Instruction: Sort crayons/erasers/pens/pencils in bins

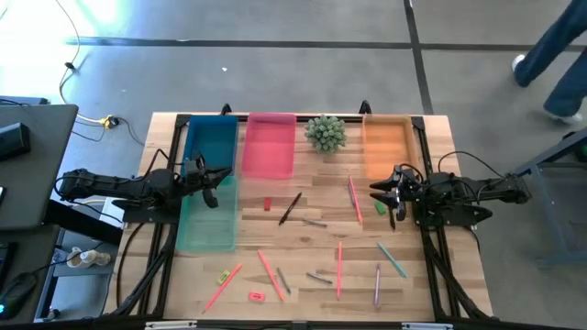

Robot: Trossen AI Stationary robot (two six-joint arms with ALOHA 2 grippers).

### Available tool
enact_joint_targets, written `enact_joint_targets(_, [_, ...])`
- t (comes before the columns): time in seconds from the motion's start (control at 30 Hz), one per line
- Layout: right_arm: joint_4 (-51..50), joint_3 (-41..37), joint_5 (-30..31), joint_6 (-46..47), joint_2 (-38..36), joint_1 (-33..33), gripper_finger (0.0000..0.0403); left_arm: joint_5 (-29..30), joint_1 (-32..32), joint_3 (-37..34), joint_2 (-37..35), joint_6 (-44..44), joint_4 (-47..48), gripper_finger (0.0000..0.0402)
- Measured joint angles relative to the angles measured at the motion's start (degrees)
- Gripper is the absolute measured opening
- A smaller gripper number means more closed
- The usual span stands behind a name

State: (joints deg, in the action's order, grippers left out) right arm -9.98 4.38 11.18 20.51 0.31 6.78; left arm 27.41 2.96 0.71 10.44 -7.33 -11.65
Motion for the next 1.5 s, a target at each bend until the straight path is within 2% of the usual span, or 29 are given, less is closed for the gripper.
enact_joint_targets(0.87, [0.0, 0.0, 0.0, 0.0, 0.0, 0.0, 0.0153, 0.0, 0.0, 0.0, 0.0, 0.0, -0.2, 0.0005])
enact_joint_targets(0.93, [0.4, 0.0, 0.0, 2.7, 0.0, 0.0, 0.0153, 0.0, 0.0, 0.0, 0.0, 0.0, -0.2, 0.0005])
enact_joint_targets(1.1, [2.3, -0.1, 5.4, 11.4, 0.0, 0.0, 0.0153, 0.0, 0.0, 0.0, 0.0, -2.0, -0.5, 0.0005])
enact_joint_targets(1.23, [4.1, -0.1, 7.3, 15.0, 0.0, 0.0, 0.0153, 0.0, 0.0, 0.0, 0.0, -4.2, -0.5, 0.0005])
enact_joint_targets(1.5, [17.8, -0.1, 13.2, 13.2, 0.0, 0.0, 0.0153, 0.3, 0.0, 0.0, 0.0, -9.2, -0.6, 0.0005])
